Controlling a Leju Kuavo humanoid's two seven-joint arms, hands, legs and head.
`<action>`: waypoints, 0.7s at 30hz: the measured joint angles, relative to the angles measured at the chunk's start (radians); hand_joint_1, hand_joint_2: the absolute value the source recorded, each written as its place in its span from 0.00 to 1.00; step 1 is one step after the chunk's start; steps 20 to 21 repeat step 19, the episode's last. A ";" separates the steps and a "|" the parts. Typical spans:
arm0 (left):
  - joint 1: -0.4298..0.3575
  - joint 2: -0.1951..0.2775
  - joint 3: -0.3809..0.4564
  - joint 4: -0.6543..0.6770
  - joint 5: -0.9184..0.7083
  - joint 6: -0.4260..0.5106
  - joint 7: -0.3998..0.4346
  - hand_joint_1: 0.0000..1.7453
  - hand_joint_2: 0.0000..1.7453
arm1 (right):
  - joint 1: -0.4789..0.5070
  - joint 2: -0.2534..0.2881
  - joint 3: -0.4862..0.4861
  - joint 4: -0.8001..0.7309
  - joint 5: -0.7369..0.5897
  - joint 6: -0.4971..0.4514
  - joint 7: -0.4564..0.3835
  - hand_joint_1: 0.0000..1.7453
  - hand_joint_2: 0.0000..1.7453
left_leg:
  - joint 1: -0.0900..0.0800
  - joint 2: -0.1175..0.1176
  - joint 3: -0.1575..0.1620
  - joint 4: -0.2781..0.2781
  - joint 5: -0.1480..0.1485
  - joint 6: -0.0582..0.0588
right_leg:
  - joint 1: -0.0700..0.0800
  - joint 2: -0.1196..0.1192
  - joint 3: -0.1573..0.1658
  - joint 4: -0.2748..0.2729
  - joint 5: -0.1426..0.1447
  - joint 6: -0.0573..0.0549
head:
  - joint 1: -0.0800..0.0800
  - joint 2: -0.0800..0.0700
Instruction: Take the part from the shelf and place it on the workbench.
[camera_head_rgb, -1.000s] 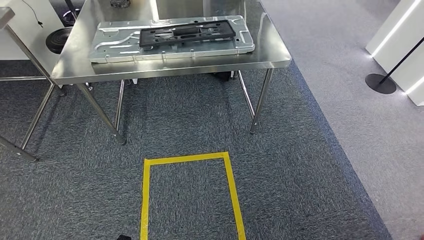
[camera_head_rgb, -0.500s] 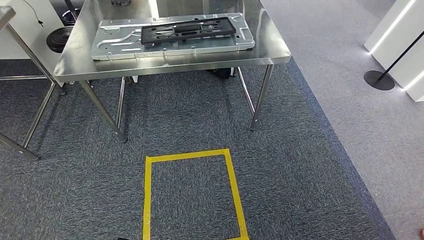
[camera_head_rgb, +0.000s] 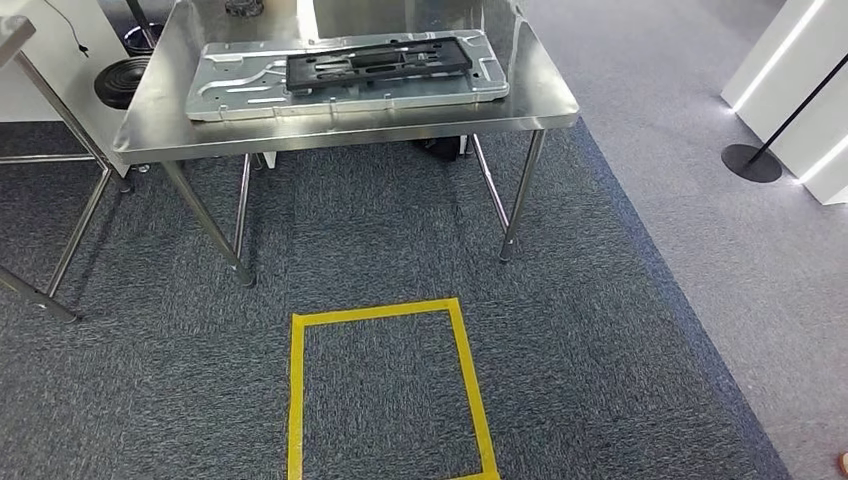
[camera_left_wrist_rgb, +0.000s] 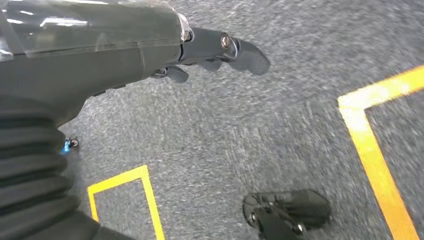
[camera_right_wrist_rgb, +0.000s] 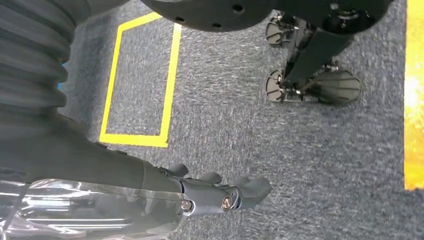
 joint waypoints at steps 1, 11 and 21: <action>0.004 0.002 -0.010 0.000 0.016 -0.001 0.003 0.00 1.00 | 0.003 0.000 0.010 0.000 -0.006 0.000 0.000 0.00 1.00 | 0.000 0.001 -0.001 -0.001 0.004 0.008 | -0.002 0.000 -0.002 0.004 -0.003 0.006 | 0.000 0.000; 0.018 0.031 -0.184 -0.058 0.263 -0.009 0.023 0.00 0.00 | 0.075 -0.005 0.133 0.000 -0.141 -0.004 0.012 0.00 0.75 | -0.014 0.005 -0.021 -0.002 0.025 0.031 | 0.004 0.000 -0.010 0.101 -0.066 -0.006 | 0.000 0.000; 0.041 0.056 -0.335 -0.098 0.454 -0.015 0.036 0.00 0.00 | 0.109 -0.012 0.224 -0.006 -0.245 -0.014 0.020 0.00 0.00 | -0.013 0.008 -0.049 0.058 -0.020 -0.007 | 0.005 -0.009 0.037 -0.023 -0.024 -0.043 | 0.000 0.000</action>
